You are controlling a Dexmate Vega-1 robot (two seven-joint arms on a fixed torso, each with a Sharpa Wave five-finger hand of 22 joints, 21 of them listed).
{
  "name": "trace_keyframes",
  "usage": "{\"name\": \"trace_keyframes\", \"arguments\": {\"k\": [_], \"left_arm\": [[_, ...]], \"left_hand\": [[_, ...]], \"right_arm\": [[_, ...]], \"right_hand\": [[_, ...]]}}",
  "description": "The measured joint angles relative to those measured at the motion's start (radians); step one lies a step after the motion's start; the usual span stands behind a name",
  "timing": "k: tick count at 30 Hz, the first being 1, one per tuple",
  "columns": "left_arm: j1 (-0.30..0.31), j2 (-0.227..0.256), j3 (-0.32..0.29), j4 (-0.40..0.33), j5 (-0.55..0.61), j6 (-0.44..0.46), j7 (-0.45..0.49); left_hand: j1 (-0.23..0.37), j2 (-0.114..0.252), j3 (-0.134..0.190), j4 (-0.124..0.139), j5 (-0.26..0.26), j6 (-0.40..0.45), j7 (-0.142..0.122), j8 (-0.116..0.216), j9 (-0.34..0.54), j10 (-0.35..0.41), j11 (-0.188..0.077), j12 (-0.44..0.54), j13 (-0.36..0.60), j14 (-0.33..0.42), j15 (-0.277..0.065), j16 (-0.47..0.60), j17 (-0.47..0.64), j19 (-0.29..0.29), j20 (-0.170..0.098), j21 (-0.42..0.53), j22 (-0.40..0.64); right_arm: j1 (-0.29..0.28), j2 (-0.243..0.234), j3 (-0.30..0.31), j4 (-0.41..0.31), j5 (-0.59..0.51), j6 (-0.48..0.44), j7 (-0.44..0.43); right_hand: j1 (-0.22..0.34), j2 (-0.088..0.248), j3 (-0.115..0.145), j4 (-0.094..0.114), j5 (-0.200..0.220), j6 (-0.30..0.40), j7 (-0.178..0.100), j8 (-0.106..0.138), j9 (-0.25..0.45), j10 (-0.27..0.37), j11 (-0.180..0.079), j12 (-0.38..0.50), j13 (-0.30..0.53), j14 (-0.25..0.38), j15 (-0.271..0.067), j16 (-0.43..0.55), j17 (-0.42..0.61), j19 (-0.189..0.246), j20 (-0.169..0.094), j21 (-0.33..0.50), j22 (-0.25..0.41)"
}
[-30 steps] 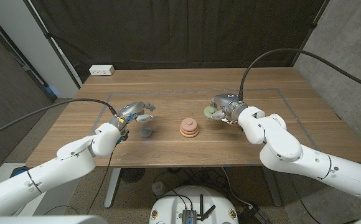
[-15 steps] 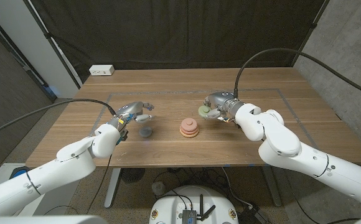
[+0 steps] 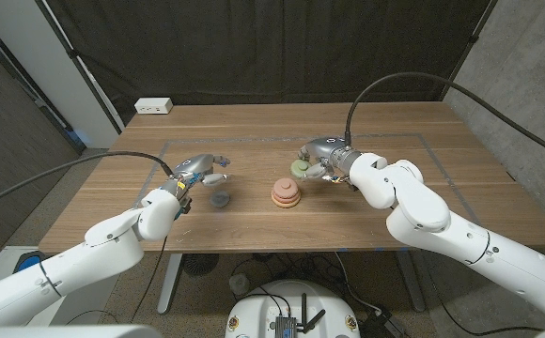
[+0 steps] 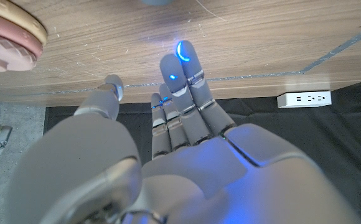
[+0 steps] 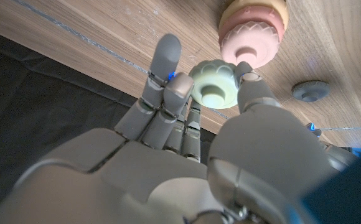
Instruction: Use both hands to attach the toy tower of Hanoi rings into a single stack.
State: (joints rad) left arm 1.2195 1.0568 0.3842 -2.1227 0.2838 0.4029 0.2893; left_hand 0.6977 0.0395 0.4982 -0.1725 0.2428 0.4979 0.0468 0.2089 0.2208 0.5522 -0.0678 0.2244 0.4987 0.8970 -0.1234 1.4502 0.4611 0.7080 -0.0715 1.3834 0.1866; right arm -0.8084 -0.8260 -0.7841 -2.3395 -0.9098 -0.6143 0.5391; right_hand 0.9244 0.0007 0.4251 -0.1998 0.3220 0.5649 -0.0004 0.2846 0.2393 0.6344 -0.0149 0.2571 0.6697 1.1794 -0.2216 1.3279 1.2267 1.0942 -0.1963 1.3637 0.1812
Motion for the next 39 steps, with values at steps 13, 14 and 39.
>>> {"name": "trace_keyframes", "arguments": {"k": [13, 14, 39], "left_arm": [[0.031, 0.002, -0.023, 0.011, -0.007, -0.011, 0.030], [0.033, 0.003, -0.025, 0.012, -0.008, -0.012, 0.032], [0.052, 0.009, -0.039, 0.024, -0.006, -0.025, 0.047]], "left_hand": [[0.000, 0.000, 0.006, 0.000, 0.000, 0.000, 0.000, 0.000, 0.000, 0.000, 0.000, -0.007, 0.000, 0.002, 0.002, 0.000, -0.002, 0.000, 0.000, 0.004, 0.000], [0.000, 0.000, 0.006, 0.000, 0.000, 0.000, 0.000, 0.000, 0.000, 0.000, 0.000, -0.007, 0.000, 0.002, 0.002, 0.000, -0.002, 0.000, 0.000, 0.004, 0.000], [0.000, 0.000, 0.006, 0.000, 0.000, 0.000, 0.000, 0.000, 0.000, 0.000, 0.000, -0.007, 0.000, 0.004, 0.004, 0.006, -0.002, 0.000, 0.000, 0.007, 0.000]], "right_arm": [[0.002, 0.046, 0.006, 0.025, -0.019, 0.049, 0.034], [0.002, 0.050, 0.006, 0.028, -0.022, 0.051, 0.037], [0.013, 0.110, -0.004, 0.076, -0.067, 0.067, 0.092]], "right_hand": [[0.000, 0.000, 0.000, 0.000, 0.000, 0.000, 0.000, -0.002, 0.000, 0.000, 0.000, -0.004, 0.000, 0.000, 0.000, 0.004, -0.005, 0.000, 0.000, -0.008, 0.000], [0.000, 0.000, 0.000, 0.000, 0.000, 0.000, 0.000, -0.002, 0.000, 0.000, 0.000, -0.006, 0.000, 0.000, 0.000, 0.004, -0.004, 0.000, 0.000, -0.008, 0.000], [0.000, 0.000, 0.000, 0.000, -0.005, 0.000, 0.000, -0.010, 0.000, 0.000, 0.000, -0.014, 0.005, 0.000, 0.000, 0.011, -0.003, 0.005, -0.005, -0.008, 0.001]]}}
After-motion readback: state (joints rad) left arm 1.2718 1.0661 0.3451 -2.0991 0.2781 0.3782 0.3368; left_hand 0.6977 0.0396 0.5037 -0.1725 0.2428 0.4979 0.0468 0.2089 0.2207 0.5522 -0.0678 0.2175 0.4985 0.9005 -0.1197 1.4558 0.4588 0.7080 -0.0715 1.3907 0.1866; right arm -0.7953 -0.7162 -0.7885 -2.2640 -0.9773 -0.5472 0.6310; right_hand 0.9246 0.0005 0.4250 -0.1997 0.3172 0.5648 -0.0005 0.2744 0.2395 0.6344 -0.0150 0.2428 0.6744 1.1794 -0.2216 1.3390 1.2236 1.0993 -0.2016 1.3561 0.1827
